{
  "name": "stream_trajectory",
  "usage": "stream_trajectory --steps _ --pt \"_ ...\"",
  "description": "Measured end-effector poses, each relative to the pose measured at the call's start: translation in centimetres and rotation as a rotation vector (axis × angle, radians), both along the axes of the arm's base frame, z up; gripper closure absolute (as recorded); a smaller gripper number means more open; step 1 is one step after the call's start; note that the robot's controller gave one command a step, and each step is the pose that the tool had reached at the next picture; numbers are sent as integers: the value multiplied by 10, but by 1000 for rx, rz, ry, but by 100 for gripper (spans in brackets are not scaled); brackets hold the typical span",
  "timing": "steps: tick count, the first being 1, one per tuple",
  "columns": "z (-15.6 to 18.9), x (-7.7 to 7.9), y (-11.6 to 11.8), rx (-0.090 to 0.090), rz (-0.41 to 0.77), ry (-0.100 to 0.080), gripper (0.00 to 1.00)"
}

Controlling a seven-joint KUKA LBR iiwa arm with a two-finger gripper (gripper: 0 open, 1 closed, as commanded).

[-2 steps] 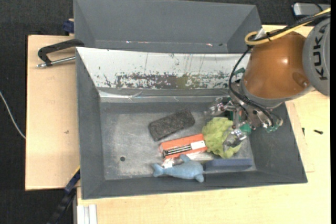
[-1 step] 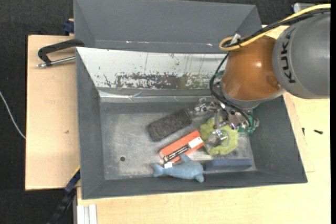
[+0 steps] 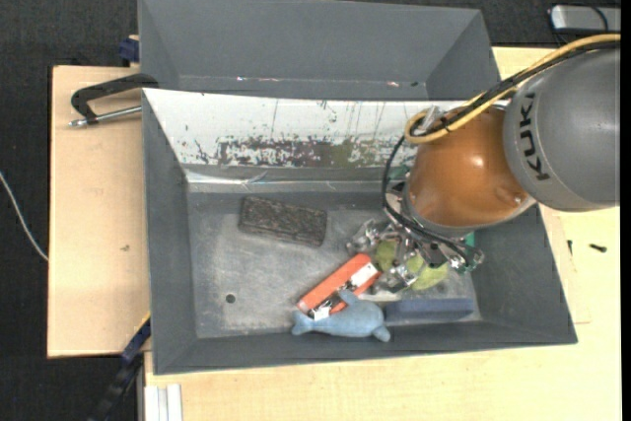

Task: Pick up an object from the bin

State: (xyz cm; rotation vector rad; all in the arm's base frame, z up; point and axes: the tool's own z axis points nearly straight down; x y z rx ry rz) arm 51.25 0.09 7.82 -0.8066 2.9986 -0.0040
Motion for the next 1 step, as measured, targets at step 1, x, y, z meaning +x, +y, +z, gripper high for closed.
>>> stream_trajectory --steps 1 --pt "-1 -1 0 -1 0 2 100"
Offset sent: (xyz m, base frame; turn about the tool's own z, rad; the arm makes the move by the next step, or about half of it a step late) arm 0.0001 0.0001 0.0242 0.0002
